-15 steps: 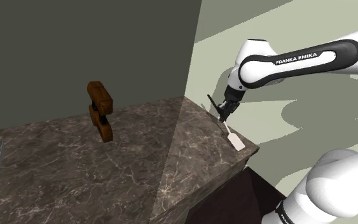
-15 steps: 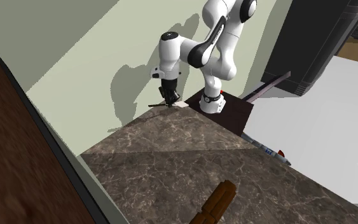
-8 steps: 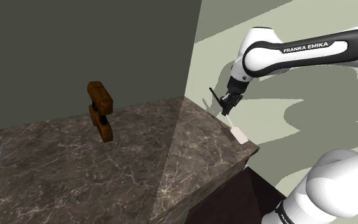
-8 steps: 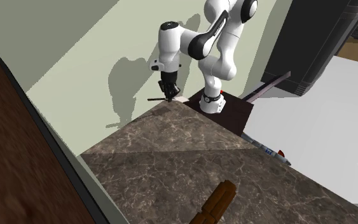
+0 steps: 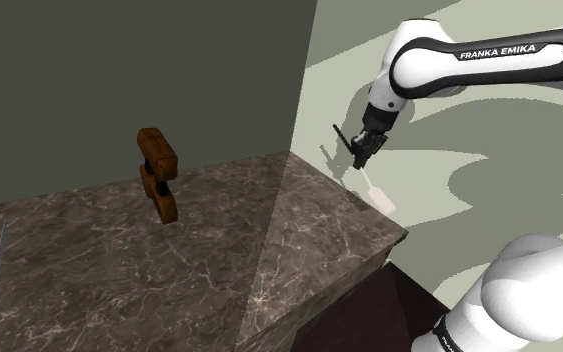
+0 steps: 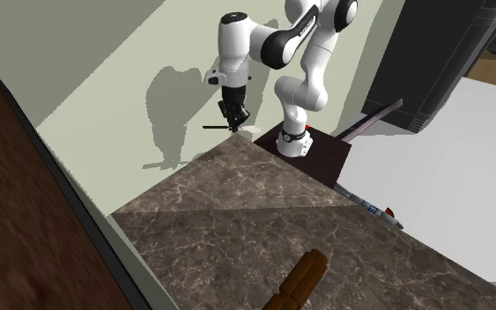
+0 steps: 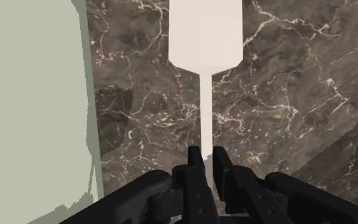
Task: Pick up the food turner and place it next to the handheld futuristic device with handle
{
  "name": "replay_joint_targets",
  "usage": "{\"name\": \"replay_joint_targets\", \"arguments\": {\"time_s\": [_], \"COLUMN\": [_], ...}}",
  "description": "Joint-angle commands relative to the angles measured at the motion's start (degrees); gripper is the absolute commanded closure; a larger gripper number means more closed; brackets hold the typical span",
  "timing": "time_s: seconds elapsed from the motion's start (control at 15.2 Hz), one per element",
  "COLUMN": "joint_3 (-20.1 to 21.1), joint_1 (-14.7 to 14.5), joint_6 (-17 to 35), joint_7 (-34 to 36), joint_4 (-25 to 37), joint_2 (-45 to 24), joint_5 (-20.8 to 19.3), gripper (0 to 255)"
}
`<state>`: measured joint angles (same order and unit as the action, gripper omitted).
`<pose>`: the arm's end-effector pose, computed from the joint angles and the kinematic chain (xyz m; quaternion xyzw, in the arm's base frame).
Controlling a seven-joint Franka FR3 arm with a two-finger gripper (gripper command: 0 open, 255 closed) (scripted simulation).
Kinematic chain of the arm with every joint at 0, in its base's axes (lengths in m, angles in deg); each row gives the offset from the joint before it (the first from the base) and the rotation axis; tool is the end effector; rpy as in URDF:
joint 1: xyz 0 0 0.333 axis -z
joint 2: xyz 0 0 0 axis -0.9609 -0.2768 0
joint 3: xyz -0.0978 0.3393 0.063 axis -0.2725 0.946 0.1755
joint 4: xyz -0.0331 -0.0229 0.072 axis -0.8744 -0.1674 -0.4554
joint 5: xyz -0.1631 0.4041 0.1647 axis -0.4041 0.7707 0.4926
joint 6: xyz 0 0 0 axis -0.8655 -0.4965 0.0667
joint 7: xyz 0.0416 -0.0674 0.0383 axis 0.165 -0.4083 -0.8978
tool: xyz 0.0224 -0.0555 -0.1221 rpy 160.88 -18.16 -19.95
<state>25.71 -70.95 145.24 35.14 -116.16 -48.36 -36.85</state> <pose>0.4406 -0.0394 0.4980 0.9991 -0.0278 0.0334 0.0007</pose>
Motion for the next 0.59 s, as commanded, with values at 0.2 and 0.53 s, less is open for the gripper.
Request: {"name": "replay_joint_targets", "arguments": {"time_s": [0.2,0.53], "joint_3": [0.1,0.2], "joint_1": [-0.1,-0.1], "joint_6": [-4.0,-7.8], "joint_7": [0.1,0.1], "joint_4": [3.9,7.8], "joint_2": [0.1,0.0], "joint_5": [0.1,0.1], "gripper": [255,255]}}
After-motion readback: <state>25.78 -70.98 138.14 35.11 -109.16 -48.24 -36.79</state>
